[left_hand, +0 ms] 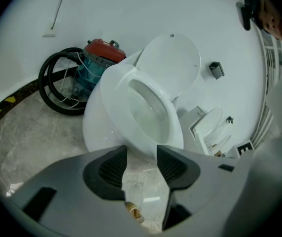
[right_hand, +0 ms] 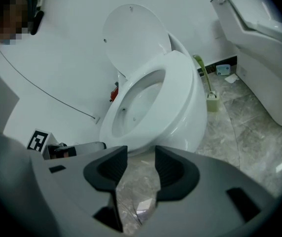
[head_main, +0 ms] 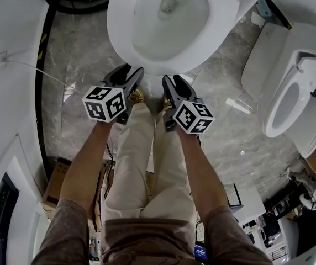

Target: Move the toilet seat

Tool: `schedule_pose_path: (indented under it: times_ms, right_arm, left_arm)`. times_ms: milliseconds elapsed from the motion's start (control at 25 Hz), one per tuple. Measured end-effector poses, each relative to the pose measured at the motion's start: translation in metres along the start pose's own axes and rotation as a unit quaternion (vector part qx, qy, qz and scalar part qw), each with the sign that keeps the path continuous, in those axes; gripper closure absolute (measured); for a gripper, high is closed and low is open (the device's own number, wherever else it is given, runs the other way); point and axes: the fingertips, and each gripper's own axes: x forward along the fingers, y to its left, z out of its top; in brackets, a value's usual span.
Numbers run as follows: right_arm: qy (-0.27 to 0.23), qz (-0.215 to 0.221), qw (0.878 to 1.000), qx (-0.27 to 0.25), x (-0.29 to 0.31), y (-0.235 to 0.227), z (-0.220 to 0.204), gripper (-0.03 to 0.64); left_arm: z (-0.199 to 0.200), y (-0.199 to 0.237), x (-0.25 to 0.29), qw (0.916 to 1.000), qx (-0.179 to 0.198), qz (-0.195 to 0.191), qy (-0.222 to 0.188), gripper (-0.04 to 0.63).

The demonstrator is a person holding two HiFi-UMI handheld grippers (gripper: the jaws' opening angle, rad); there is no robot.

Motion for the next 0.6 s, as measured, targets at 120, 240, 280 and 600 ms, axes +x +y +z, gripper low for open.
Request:
schedule_pose_path:
  times_ms: [120, 240, 280, 600]
  right_arm:
    - [-0.011, 0.001, 1.0, 0.004, -0.003, 0.005, 0.006, 0.443]
    - [-0.014, 0.003, 1.0, 0.01, -0.007, 0.008, 0.008, 0.443]
    - [-0.014, 0.003, 1.0, 0.012, -0.008, 0.008, 0.008, 0.443]
    - [-0.014, 0.007, 1.0, 0.013, -0.018, 0.018, 0.014, 0.446]
  left_arm:
    - [0.006, -0.004, -0.003, 0.9994, -0.03, -0.01, -0.016, 0.405]
    - [0.008, -0.008, -0.007, 0.9988, -0.04, -0.014, -0.026, 0.419]
    - [0.008, -0.008, -0.007, 0.9989, -0.038, -0.012, -0.025, 0.419]
    - [0.015, -0.014, -0.018, 0.9983, -0.048, -0.011, -0.03, 0.433]
